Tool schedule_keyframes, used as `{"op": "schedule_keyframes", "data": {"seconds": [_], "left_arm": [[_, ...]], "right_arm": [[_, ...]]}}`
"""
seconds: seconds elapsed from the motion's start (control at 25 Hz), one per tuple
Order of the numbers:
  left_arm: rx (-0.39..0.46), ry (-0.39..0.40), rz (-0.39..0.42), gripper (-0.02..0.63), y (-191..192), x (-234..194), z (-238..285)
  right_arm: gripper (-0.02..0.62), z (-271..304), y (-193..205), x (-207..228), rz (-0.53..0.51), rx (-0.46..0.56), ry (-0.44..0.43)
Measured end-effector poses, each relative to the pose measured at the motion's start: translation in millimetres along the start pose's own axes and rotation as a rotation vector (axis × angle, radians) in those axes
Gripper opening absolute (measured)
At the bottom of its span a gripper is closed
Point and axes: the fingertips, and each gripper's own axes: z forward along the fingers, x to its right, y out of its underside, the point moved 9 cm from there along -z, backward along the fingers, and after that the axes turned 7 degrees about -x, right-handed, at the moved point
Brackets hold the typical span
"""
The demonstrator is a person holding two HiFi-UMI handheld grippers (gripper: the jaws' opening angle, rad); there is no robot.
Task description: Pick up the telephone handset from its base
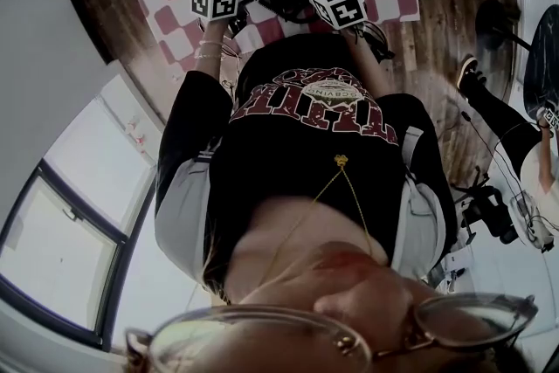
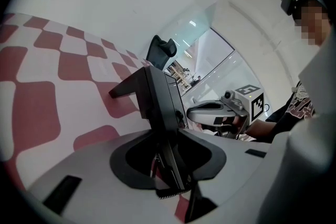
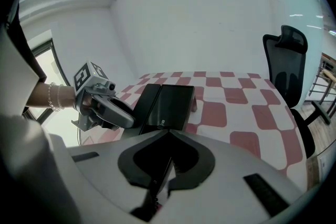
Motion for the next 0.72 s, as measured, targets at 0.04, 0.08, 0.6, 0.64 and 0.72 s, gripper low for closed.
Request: {"op": "schedule_keyframes", "data": {"seconds": [0.04,0.08,0.6,0.64,0.72], "left_arm": [[-0.001,0.012,-0.007,0.114,-0.2,-0.9,0.5],[0.000,0.023,-0.017,0.114,-0.4,-1.7,1.2],[0.018,-0.014,-0.066,0.123,-3.6,4.0,5.8],[0.019,-0.030,-0.066,0.123,-3.8,5.8,5.3],[0.027,-0.057,-0.065,0.121,-3.5,9.0,4.0]], "right_arm": [[0.020,-0.3,0.1,0.4,0.003,-0.001,0.003],[0.018,-0.5,0.2,0.7,0.006,-0.001,0.006],[0.019,-1.5,0.1,0.9,0.004,-0.006,0.007],[0.020,-1.8,-0.6,0.6,0.003,-0.004,0.005],[0.020,-1.9,-1.4,-0.5,0.001,-0.001,0.000]]}}
